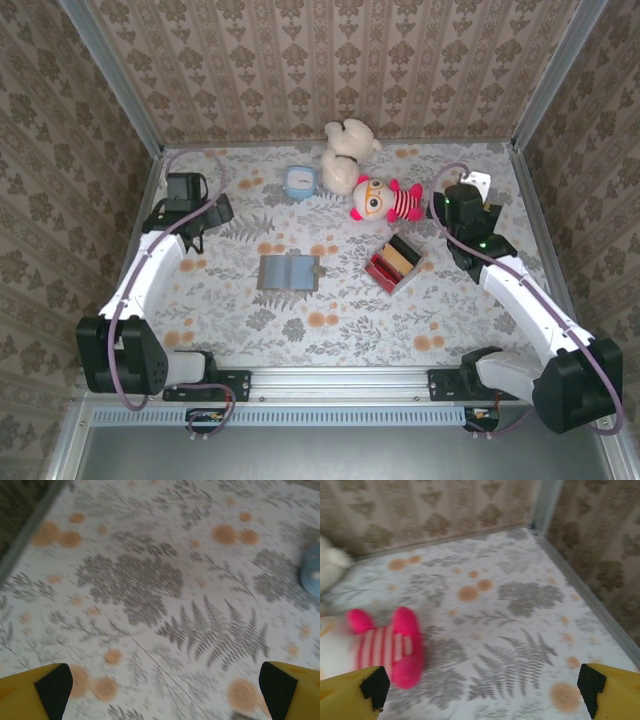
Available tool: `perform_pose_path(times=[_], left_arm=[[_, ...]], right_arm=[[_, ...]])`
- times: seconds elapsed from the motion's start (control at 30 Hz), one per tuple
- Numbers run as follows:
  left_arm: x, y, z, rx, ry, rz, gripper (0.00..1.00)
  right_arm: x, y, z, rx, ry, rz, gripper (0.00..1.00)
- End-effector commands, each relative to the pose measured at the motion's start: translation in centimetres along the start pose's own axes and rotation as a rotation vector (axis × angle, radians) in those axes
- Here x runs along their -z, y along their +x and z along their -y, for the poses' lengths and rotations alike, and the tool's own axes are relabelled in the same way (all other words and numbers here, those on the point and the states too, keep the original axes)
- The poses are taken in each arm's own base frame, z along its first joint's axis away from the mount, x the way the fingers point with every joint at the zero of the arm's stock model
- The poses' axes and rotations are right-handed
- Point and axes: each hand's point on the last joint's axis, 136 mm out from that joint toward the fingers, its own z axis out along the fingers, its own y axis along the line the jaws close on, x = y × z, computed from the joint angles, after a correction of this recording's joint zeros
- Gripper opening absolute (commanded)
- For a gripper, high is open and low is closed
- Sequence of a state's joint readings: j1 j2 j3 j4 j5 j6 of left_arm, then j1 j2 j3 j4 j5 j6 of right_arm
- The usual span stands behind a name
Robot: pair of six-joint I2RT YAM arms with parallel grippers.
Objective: Take the credit cards out of the card holder
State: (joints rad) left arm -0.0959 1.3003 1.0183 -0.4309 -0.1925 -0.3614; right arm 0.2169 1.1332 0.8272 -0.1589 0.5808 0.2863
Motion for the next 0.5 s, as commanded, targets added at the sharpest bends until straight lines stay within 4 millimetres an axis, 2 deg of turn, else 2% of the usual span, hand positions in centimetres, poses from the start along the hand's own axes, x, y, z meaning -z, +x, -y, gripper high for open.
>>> perform_pose_path(times=[0.0, 0.07, 0.13, 0.2, 0.3, 0.47], left_arm=[[-1.3, -2.5, -1.9, -0.047, -0.084, 0.161, 1.0], [-2.4, -2.2, -3.4, -0.047, -0.165, 0.185, 1.0], [-3.4, -1.8, -4.0, -0.1, -0.192, 0.208, 1.0], [-3.4, -1.3, -5.2, -0.083, -0.253, 0.223, 1.0], [-3.8, -0.4, -4.5, -0.106, -0.18, 0.216, 1.0], [-4.7, 1.1, -5.2, -0.147, -0.182, 0.224, 1.0]], right_arm=[[-1.2, 0.2, 1.9, -0.005, 0.094, 0.086, 1.0], [-2.0, 1.2, 1.6, 0.014, 0.079, 0.119, 1.0], [-2.7, 2.4, 1.7, 0.028, 0.094, 0.126, 1.0], [-3.5, 3.4, 1.6, 0.06, 0.1, 0.108, 1.0], [-4.5, 4.8, 1.6, 0.083, 0.103, 0.1, 1.0], [-6.0, 6.7, 1.3, 0.077, 0.056, 0.089, 1.0]])
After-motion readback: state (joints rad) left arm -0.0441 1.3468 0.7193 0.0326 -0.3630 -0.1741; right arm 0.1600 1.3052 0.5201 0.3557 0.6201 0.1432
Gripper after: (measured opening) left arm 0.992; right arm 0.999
